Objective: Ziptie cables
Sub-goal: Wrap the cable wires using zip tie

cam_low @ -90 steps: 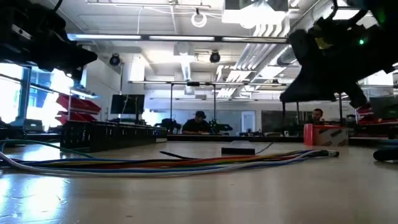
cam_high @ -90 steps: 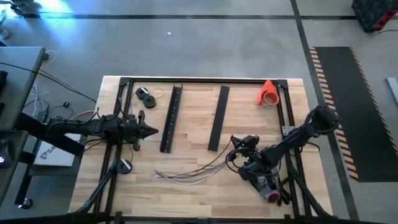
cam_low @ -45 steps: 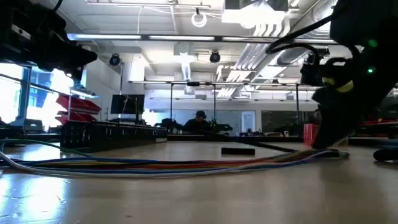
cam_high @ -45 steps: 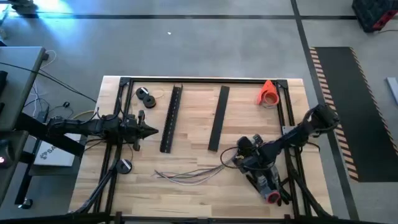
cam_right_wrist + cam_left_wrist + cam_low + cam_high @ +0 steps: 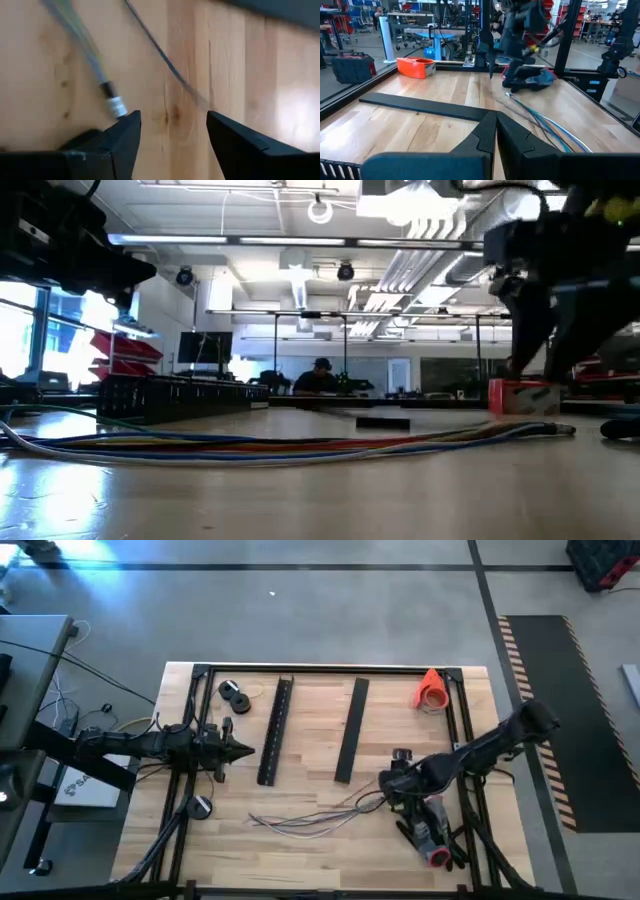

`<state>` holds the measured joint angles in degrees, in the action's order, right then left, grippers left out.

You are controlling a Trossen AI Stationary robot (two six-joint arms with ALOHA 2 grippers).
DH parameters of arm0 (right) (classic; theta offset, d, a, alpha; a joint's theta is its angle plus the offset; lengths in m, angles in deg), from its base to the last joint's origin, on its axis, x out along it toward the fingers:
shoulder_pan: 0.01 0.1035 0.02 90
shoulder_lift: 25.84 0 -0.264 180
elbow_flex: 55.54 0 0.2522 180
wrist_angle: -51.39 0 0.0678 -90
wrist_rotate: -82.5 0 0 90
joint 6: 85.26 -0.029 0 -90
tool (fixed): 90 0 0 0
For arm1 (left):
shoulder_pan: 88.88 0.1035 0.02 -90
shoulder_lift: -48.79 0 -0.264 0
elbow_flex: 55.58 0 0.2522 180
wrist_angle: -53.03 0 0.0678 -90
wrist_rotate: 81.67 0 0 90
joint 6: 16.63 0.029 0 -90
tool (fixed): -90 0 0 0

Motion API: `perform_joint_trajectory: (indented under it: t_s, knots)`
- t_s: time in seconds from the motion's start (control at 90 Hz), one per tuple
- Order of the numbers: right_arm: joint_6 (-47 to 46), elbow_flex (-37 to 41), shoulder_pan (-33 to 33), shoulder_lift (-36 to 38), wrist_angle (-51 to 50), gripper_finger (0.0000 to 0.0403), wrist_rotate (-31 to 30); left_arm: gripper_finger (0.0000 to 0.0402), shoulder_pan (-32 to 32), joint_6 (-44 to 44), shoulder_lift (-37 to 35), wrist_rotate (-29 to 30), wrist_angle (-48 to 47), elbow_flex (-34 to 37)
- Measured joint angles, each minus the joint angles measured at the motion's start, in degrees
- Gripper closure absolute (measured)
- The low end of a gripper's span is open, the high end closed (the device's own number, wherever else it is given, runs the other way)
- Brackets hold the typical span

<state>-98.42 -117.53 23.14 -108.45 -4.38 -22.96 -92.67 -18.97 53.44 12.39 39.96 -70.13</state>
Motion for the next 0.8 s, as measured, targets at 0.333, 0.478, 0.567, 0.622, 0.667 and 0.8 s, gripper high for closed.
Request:
perform_joint_trajectory:
  t_s: [0.333, 0.478, 0.567, 0.622, 0.667, 0.8]
  knots:
    - [11.1, 0.4, -8.1, -0.1, -1.3, 0.0208, 1.0, 0.0402, 0.0, 0.0, 0.0, 0.0, 0.0, 0.0]
    - [22.5, 0.4, -13.8, -0.9, 3.7, 0.0208, 2.2, 0.0402, 0.0, 0.0, 0.0, 0.0, 0.0, 0.0]
    - [28.3, 0.4, -18.3, -2.5, 6.2, 0.0209, 6.4, 0.0402, 0.0, 0.0, 0.0, 0.0, 0.0, 0.0]
    - [30.4, 0.4, -21.0, -3.8, 8.0, 0.0211, 8.7, 0.0402, 0.0, 0.0, 0.0, 0.0, 0.0, 0.0]
    - [32.1, 0.4, -23.1, -4.8, 8.6, 0.0215, 9.5, 0.0402, 0.0, 0.0, 0.0, 0.0, 0.0, 0.0]
    - [40.6, 0.4, -27.4, -7.9, 9.1, 0.0240, 9.5, 0.0402, 0.0, 0.0, 0.0, 0.0, 0.0, 0.0]
